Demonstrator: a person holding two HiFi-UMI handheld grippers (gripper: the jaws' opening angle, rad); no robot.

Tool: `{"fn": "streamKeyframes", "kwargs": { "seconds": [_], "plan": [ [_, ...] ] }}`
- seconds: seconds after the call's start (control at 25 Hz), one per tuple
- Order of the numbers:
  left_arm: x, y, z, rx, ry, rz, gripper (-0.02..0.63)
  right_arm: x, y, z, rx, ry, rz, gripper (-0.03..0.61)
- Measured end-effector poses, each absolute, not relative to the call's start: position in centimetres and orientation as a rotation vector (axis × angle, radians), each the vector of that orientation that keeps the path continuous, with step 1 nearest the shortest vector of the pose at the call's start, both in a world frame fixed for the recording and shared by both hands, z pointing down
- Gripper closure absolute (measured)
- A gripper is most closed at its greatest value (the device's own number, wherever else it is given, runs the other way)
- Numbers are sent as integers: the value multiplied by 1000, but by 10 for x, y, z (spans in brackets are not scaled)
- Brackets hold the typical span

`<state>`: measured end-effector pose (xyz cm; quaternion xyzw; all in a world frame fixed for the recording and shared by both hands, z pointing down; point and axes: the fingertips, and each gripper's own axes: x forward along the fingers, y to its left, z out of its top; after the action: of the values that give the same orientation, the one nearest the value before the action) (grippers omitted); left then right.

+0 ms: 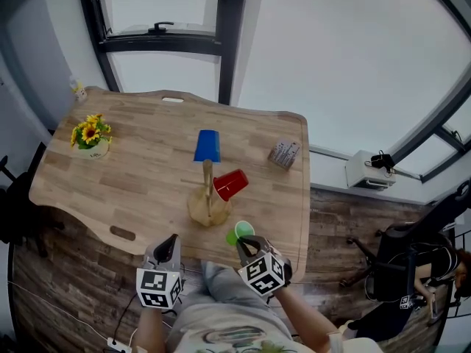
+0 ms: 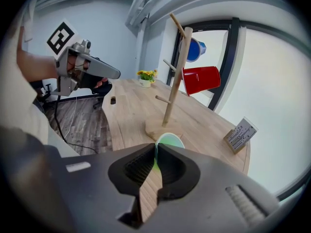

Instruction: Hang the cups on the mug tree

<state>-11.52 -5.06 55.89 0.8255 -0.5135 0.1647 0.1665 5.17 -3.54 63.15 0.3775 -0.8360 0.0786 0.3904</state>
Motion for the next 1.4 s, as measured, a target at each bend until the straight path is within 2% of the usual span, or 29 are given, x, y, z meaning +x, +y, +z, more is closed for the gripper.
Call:
{"fn": "streamKeyframes", "kwargs": {
  "seconds": [0.84,1.4],
  "plan": [
    [-146,-37,556,2267,-1565,458,609,-39,-36,605,736,-2334,265,558],
    [-163,-34,551,2236,-1618,452,609,-84,-58,567,743,-2585,509,558]
  ]
}}
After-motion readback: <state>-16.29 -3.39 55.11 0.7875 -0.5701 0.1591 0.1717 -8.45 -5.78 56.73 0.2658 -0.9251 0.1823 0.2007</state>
